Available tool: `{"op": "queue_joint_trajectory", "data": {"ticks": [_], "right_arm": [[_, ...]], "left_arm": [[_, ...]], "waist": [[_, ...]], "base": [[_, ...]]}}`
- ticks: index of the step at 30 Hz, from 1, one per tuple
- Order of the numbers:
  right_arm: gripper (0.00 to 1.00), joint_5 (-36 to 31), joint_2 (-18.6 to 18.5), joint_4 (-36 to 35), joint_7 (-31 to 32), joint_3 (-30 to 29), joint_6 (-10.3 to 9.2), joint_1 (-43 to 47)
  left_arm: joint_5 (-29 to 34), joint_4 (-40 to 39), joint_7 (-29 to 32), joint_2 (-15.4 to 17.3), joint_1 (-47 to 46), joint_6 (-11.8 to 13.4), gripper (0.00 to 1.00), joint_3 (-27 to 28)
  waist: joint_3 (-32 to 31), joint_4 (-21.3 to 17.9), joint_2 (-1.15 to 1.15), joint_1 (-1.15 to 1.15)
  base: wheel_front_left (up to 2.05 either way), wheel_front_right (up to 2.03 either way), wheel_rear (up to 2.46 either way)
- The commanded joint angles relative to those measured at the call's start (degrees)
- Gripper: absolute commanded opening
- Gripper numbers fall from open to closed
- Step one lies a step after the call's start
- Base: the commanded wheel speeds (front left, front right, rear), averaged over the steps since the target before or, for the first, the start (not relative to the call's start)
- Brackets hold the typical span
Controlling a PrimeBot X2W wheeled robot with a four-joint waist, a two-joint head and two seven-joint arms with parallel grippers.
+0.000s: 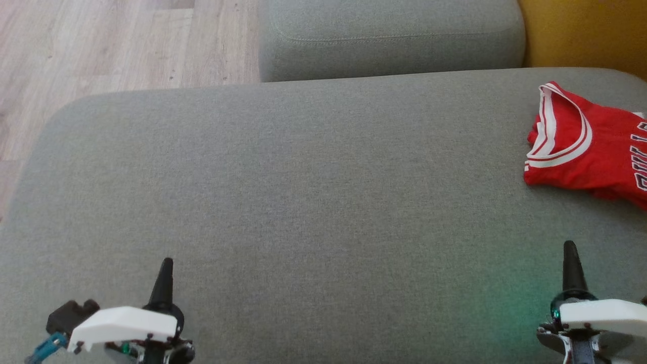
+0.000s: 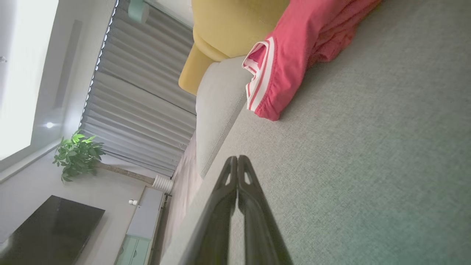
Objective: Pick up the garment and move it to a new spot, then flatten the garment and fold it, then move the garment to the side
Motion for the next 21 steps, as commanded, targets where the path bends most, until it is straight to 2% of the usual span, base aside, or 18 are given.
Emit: {"op": "queue_joint_trajectory", "data": {"ticks": [1, 21], "right_arm": [[0.00, 1.4, -0.5, -1.6, 0.3, 0.5, 0.31, -3.4], [0.00, 15.0, -0.6, -1.3, 3.6, 0.3, 0.37, -5.8]], "left_arm": [[-1.2, -1.7, 0.2, 1.0, -3.6, -0.5, 0.00, 1.7], [-14.1, -1.3, 3.5, 0.9, -5.8, -3.6, 0.00, 5.1]], "waist": [[0.0, 0.0, 0.00, 0.00], [0.2, -0.7, 0.00, 0.00]], "base": [[0.00, 0.00, 0.00], [0.00, 0.00, 0.00]]}}
